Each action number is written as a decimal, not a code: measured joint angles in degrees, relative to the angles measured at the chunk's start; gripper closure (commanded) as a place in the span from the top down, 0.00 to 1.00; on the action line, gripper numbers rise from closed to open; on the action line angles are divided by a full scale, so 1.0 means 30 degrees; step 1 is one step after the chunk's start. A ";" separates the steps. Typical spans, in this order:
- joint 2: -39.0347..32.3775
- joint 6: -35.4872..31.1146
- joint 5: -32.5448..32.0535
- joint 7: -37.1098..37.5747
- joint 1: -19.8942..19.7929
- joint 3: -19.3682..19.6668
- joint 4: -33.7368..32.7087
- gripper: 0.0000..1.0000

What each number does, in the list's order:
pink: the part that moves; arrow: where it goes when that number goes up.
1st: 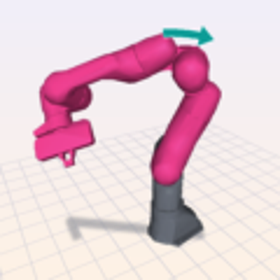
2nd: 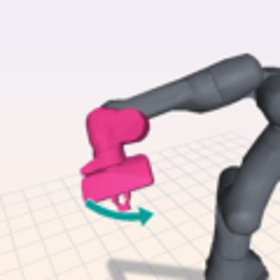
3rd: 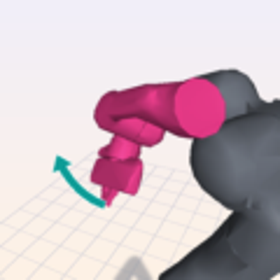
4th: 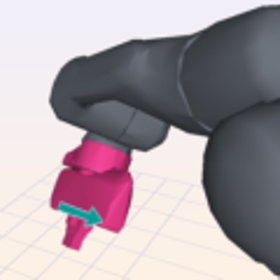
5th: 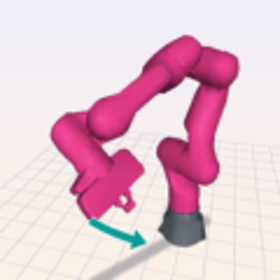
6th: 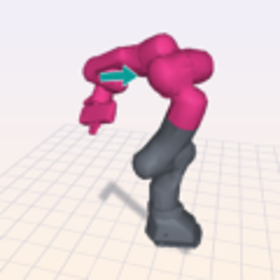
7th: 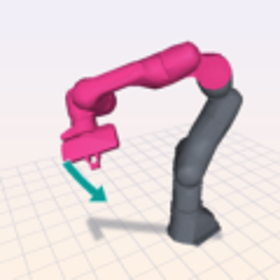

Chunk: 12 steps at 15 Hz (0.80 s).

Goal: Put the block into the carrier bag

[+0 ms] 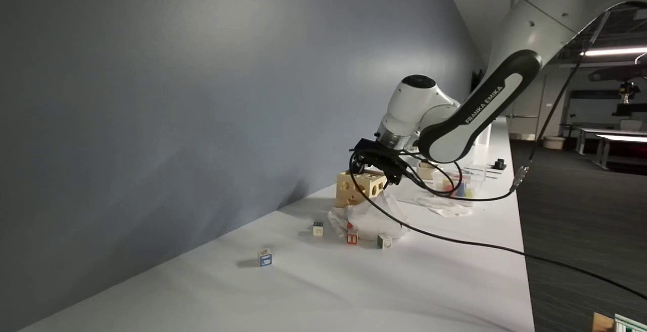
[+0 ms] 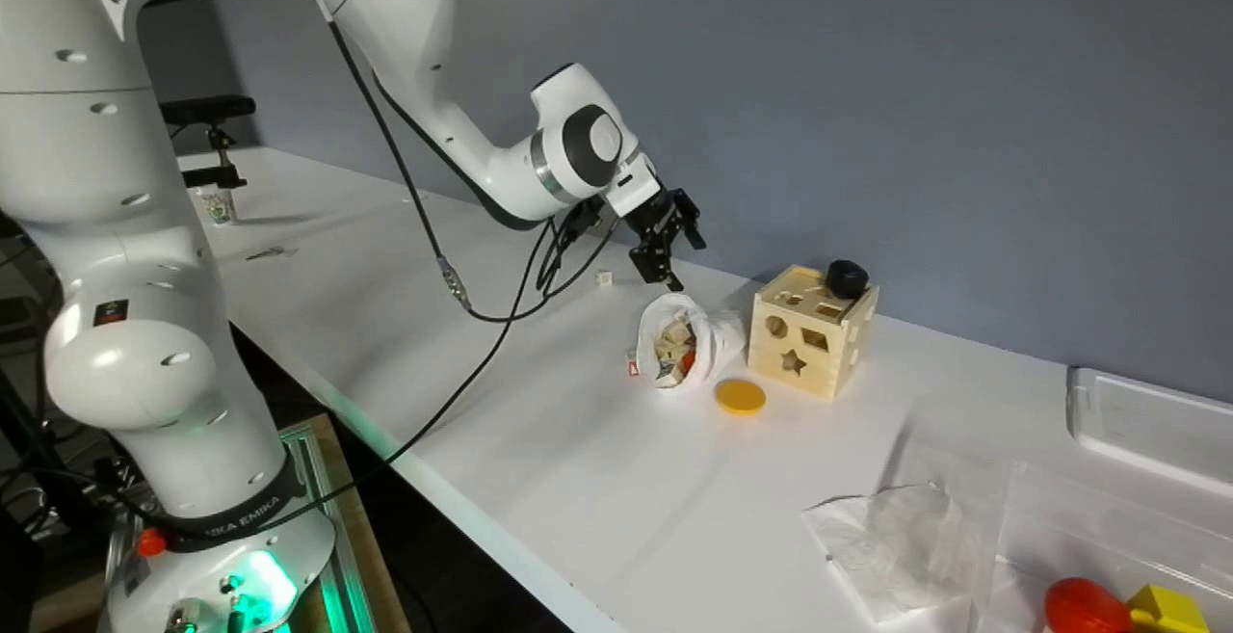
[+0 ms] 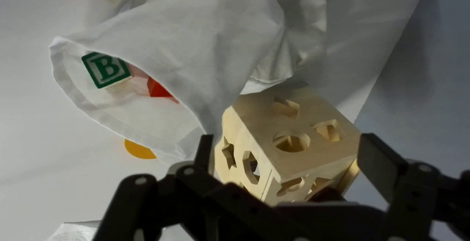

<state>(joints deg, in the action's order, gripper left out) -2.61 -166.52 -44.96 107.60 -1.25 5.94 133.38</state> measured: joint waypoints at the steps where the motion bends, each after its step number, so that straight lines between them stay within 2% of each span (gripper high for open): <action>1: 0.0361 0.0040 0.0379 -0.0763 0.0004 -0.0073 0.0371 1.00; 3: 0.1177 0.0246 0.1795 -0.2966 0.0078 -0.0262 0.1274 1.00; 7: 0.3225 0.2717 0.5711 -0.8754 0.0285 -0.1058 0.3034 1.00; 12: 0.5685 0.4998 0.9429 -1.5805 0.1333 -0.0472 0.4237 1.00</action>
<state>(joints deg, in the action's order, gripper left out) 14.44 -151.53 -16.68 60.19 2.75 4.52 146.09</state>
